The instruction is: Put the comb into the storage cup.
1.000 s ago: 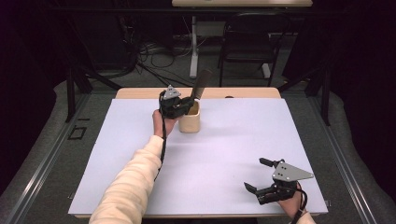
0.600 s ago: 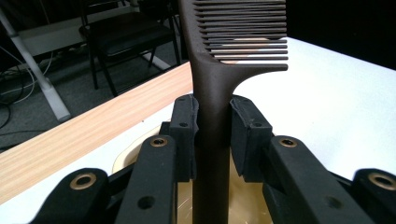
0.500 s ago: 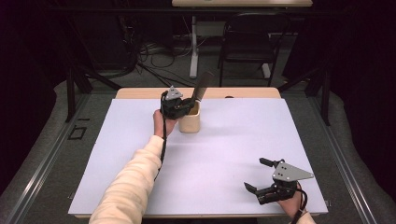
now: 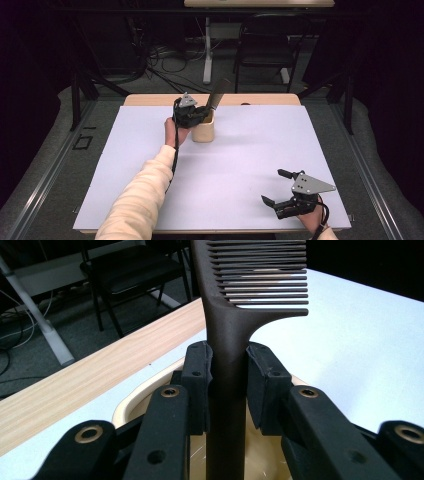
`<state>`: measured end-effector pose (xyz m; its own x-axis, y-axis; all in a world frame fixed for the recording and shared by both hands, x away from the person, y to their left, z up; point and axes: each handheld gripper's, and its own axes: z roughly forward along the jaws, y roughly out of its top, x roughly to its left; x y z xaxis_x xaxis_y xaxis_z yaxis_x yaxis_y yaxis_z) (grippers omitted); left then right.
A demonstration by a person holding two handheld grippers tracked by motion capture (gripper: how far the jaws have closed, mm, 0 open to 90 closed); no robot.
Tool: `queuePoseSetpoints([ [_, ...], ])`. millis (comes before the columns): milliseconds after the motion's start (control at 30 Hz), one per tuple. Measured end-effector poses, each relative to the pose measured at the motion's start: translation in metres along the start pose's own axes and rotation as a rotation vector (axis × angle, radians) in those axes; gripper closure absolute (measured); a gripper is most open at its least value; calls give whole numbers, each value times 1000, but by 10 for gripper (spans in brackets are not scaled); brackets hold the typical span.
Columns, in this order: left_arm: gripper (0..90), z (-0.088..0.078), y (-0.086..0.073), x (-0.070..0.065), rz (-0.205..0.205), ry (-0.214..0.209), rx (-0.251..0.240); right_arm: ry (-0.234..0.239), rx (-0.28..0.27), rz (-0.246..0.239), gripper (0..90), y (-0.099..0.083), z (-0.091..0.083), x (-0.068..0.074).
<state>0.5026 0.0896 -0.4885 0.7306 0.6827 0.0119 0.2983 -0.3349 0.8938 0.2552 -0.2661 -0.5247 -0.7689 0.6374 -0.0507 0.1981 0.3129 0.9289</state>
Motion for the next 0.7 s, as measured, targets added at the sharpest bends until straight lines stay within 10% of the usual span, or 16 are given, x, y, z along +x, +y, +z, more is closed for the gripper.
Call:
queuePoseSetpoints([
  [700,715,4,-2,-1,12,-23,31,-2,-3,-1,0,0,0,0],
])
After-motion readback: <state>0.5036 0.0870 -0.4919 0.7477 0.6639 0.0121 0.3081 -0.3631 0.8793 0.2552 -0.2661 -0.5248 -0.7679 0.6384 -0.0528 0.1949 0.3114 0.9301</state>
